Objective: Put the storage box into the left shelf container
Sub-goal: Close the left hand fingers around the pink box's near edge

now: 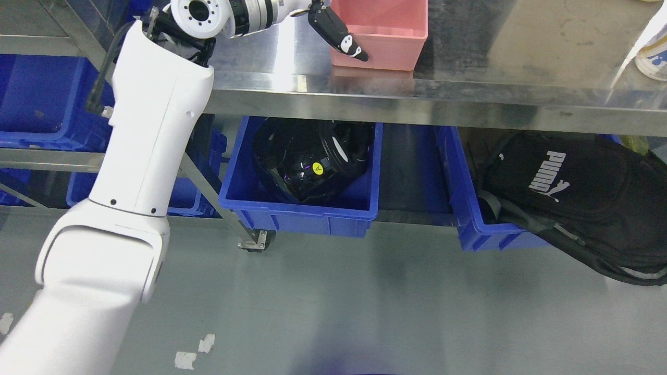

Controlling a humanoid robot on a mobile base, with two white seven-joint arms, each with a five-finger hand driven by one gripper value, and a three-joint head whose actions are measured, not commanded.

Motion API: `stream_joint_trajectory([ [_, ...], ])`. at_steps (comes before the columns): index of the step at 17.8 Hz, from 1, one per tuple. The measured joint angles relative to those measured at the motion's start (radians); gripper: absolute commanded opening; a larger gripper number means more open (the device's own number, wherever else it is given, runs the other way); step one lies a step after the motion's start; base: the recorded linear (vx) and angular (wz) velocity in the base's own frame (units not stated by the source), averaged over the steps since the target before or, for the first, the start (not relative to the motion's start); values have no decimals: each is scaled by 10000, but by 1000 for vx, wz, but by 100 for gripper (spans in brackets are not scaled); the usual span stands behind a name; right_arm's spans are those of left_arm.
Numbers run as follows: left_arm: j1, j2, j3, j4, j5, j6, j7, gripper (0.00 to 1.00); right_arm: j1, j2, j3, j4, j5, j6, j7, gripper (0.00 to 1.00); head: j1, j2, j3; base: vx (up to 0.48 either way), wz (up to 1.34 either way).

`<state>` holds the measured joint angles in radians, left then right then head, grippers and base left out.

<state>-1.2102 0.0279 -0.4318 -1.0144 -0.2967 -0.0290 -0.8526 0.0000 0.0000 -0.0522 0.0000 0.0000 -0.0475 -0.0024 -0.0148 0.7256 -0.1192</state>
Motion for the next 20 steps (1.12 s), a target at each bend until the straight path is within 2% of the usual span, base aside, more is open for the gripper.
stream_joint_trajectory([
  [3, -43, -82, -234, 173, 14, 57, 53, 88, 0, 0, 0, 0, 0, -8, 0, 100, 0, 0, 0, 0, 0],
  [14, -110, -213, -660, 641, -216, 23, -431, 50, 0, 0, 0, 0, 0, -21, 6, 100, 0, 0, 0, 0, 2],
  [16, -102, -226, -606, 707, -270, 54, -456, 38, 0, 0, 0, 0, 0, -23, 6, 100, 0, 0, 0, 0, 0],
  [18, -59, -236, -467, 779, -301, 83, -456, 14, 0, 0, 0, 0, 0, -23, 26, 100, 0, 0, 0, 0, 0],
  [20, 10, -246, -234, 874, -313, -200, -463, 0, 0, 0, 0, 0, 0, -23, 55, 100, 0, 0, 0, 0, 0],
])
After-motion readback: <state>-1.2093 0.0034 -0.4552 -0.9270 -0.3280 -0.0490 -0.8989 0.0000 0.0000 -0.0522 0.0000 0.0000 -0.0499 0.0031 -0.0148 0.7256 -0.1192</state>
